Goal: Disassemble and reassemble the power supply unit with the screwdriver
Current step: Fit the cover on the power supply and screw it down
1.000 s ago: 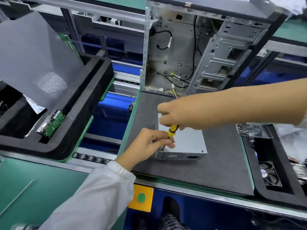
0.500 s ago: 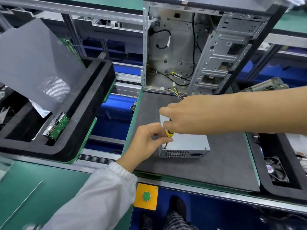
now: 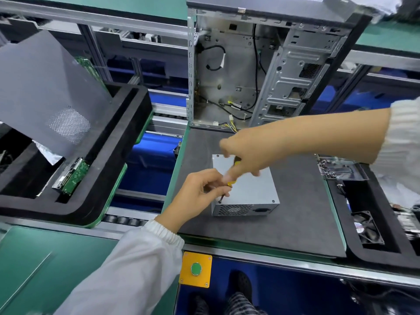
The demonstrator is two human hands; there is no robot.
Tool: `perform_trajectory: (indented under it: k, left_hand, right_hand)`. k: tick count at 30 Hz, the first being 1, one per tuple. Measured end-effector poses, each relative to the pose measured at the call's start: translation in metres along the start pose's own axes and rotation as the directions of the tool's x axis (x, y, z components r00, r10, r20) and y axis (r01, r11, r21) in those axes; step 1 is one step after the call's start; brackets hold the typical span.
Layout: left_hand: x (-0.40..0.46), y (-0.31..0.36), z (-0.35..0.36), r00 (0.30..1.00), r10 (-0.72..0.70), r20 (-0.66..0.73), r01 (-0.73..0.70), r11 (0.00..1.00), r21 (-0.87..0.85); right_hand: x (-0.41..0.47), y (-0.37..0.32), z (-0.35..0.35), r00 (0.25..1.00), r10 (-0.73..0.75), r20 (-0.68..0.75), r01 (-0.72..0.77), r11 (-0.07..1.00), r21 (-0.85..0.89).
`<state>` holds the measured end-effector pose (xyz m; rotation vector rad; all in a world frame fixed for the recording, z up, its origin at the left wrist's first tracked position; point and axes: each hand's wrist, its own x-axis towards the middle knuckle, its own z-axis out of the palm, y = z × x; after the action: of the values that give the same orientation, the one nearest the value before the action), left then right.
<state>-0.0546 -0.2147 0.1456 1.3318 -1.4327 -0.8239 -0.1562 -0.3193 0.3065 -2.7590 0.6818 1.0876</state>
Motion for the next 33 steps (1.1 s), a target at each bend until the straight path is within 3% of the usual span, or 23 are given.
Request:
perform_trajectory:
  k: [3,5,9,13,16,18,20,22,24,27,30,33]
  left_hand:
    - [-0.002,-0.002,-0.007,0.999,-0.024,0.02,0.025,1.0,-0.015]
    - [-0.005,-0.002,-0.009,0.999,-0.019,0.046,0.02,1.0,-0.015]
    - [-0.013,-0.011,-0.009,0.998,-0.04,0.052,0.039,0.999,0.021]
    - [-0.022,-0.019,-0.007,0.998,-0.05,0.03,0.047,0.994,0.098]
    - [-0.019,-0.017,-0.003,1.0,-0.018,0.024,0.016,0.993,0.116]
    - [-0.018,-0.016,-0.001,1.0,0.024,-0.012,-0.022,0.988,0.15]
    - [-0.032,-0.025,0.003,0.989,0.017,-0.149,0.014,0.979,0.205]
    - [-0.058,-0.044,0.006,0.947,-0.161,-0.278,0.218,0.957,0.19]
    - [-0.084,-0.06,0.013,0.883,-0.38,-0.275,0.434,0.883,0.177]
    - [-0.096,-0.071,0.021,0.84,-0.447,-0.308,0.512,0.842,0.173]
    - [-0.092,-0.068,0.023,0.826,-0.456,-0.331,0.524,0.838,0.153]
    - [-0.084,-0.067,0.023,0.828,-0.471,-0.303,0.547,0.798,0.253]
  right_hand:
    - [-0.004,-0.005,-0.002,0.935,-0.306,-0.177,0.232,0.909,-0.345]
    - [-0.006,-0.006,-0.003,0.901,-0.375,-0.217,0.236,0.844,-0.482]
    - [-0.01,-0.012,0.01,0.816,-0.395,-0.422,0.102,0.817,-0.567]
    - [-0.011,-0.016,0.011,0.807,-0.272,-0.524,-0.052,0.852,-0.521]
    - [-0.003,-0.017,0.015,0.866,-0.196,-0.461,-0.114,0.819,-0.563]
    - [0.002,-0.023,0.03,0.949,-0.159,-0.271,-0.044,0.788,-0.614]
    - [-0.001,-0.022,0.049,0.979,-0.134,-0.154,0.018,0.809,-0.587]
    - [-0.009,-0.009,0.061,0.968,-0.091,-0.234,-0.033,0.879,-0.476]
    - [-0.018,0.01,0.07,0.949,0.048,-0.312,-0.124,0.966,-0.228]
    - [-0.019,0.034,0.091,0.915,0.223,-0.337,-0.152,0.963,0.223]
    - [-0.008,0.039,0.116,0.88,0.284,-0.381,0.031,0.767,0.641]
    - [0.007,0.027,0.137,0.885,0.302,-0.355,0.16,0.518,0.84]
